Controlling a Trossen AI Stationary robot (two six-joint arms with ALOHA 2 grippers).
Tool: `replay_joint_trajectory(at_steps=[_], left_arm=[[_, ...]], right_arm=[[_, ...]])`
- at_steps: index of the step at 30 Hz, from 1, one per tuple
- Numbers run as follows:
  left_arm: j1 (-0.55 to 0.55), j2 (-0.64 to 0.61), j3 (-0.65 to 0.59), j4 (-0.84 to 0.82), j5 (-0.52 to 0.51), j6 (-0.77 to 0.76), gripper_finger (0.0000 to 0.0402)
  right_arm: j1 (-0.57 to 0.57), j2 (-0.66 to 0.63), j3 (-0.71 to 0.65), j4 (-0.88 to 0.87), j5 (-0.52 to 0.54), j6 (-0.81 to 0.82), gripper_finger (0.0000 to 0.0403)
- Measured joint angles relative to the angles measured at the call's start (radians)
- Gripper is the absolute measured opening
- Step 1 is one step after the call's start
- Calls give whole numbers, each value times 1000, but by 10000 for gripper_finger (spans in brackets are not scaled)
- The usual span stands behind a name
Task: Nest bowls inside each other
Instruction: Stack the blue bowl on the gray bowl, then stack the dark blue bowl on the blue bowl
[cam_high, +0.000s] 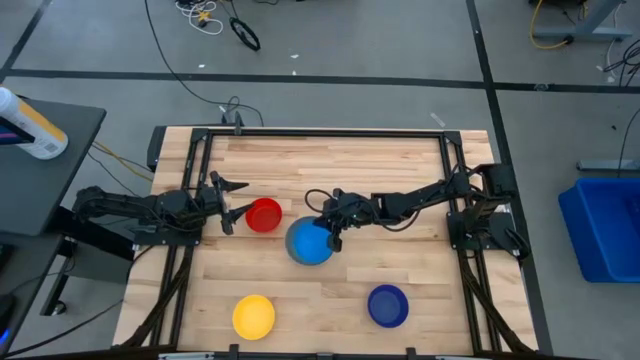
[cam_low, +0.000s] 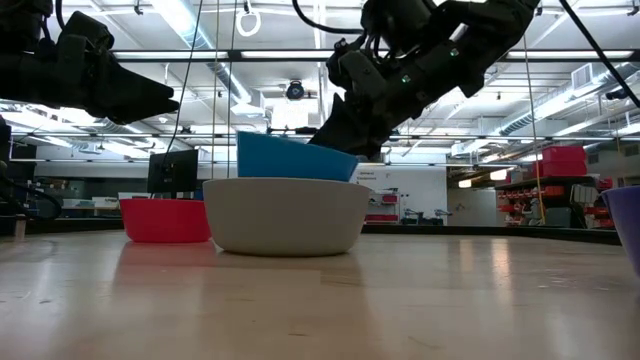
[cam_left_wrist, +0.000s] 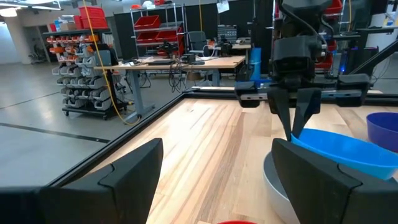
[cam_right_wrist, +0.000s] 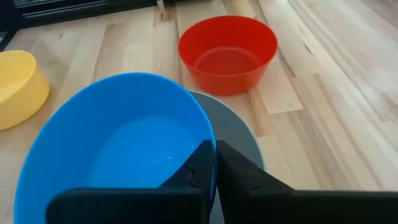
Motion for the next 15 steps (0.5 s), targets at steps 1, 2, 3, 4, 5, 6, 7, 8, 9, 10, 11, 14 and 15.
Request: replay_joint_trajectory(at_steps=[1,2,3,4,5,6,7,8,9,10,11,14,15], left_arm=[[0,0,0,0,0,0,307],[0,0,0,0,0,0,307],[0,0,0,0,0,0,307],[0,0,0,0,0,0,307],[0,0,0,0,0,0,307],[0,0,0,0,0,0,307],[0,0,0,0,0,0,307],[0,0,0,0,0,0,307],[0,0,0,0,0,0,307],[0,0,0,0,0,0,307],[0,0,0,0,0,0,307],[0,0,0,0,0,0,307],[0,0,0,0,0,0,307]], right_arm=[[-1,0,0,-1,0,0,28],[-1,0,0,0,1,1,36],[-1,0,0,0,1,2,44],[0,0,0,0,1,2,52],[0,0,0,0,1,2,60],[0,0,0,0,1,3,67],[0,0,0,1,1,3,75],[0,0,0,1,1,3,81],[0,0,0,1,1,3,88],[-1,0,0,1,1,3,95],[-1,0,0,2,1,3,102],[0,0,0,10,3,1,123],[0,-1,0,10,12,-5,130]])
